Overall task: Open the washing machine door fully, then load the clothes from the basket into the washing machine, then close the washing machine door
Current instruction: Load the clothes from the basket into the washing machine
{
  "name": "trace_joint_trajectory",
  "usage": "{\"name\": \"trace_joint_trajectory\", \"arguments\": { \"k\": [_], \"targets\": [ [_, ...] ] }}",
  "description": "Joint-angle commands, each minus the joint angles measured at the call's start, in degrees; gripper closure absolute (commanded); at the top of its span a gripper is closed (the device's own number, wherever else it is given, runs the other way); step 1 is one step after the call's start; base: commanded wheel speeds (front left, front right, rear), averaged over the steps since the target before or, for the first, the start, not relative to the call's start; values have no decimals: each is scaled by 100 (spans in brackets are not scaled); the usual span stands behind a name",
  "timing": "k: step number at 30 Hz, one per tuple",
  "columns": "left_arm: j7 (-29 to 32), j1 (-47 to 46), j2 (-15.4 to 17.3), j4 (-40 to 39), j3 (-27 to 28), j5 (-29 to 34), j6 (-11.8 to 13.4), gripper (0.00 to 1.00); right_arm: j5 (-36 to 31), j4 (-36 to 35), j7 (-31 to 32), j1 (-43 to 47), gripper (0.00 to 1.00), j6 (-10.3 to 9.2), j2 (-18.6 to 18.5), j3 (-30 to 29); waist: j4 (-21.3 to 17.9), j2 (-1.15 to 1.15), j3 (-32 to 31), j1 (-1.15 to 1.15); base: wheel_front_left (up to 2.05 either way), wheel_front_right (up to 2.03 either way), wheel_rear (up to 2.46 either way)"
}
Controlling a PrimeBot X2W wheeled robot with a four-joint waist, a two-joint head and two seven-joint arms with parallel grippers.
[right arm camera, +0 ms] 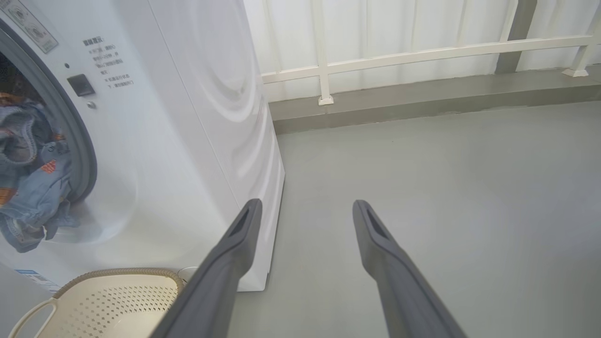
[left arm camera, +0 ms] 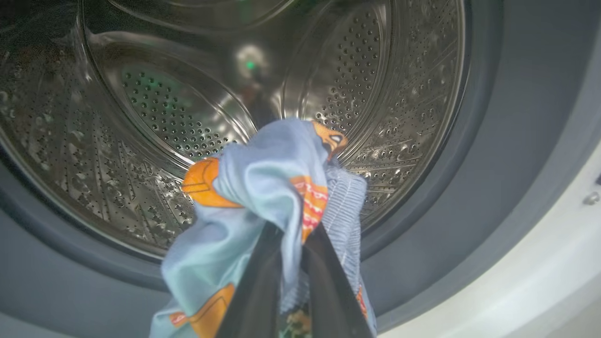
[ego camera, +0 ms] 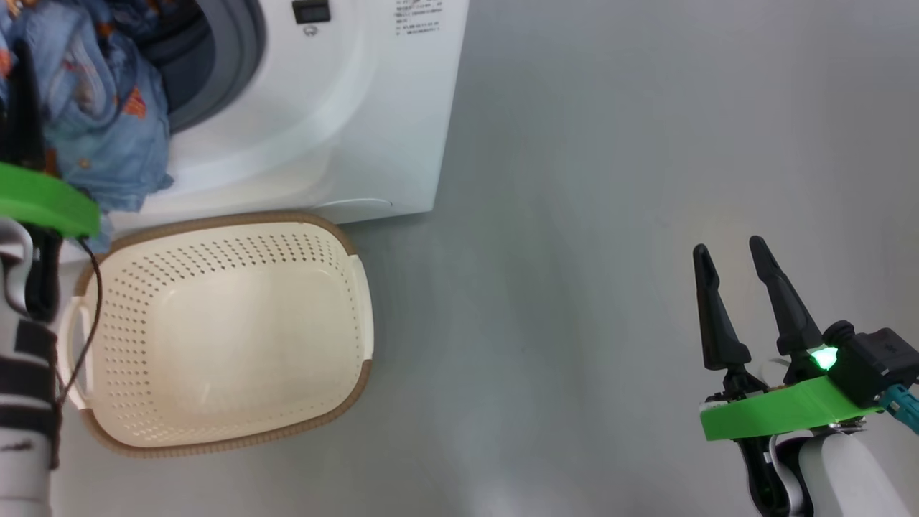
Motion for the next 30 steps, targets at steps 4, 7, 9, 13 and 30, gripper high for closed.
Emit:
{"name": "trace_joint_trajectory", "arguments": {
  "k": [4, 7, 9, 13, 30],
  "targets": [
    [-37, -518, 354, 348, 54, -32, 4, 100, -51, -129, -46, -134, 0, 25, 10, 217, -150, 0, 216, -1, 0, 0, 0],
    [-37, -864, 396, 704, -10, -18, 4, 100, -32, -132, -46, -201, 0, 25, 29, 292, -219, 0, 329, -1, 0, 0, 0],
    [-37, -1093, 425, 938, -80, -6, 4, 100, -23, -138, -46, -249, 0, 25, 41, 335, -268, 0, 410, -1, 0, 0, 0],
    [-37, -1508, 514, 1320, -217, 22, 4, 100, -29, -140, -46, -328, 0, 25, 55, 402, -377, 0, 543, -1, 0, 0, 0],
    [-37, -2399, 1094, 608, 40, 276, 161, 100, -41, -267, -46, -522, 0, 25, 149, 608, -787, 0, 1077, -1, 0, 0, 0]
  ]
}}
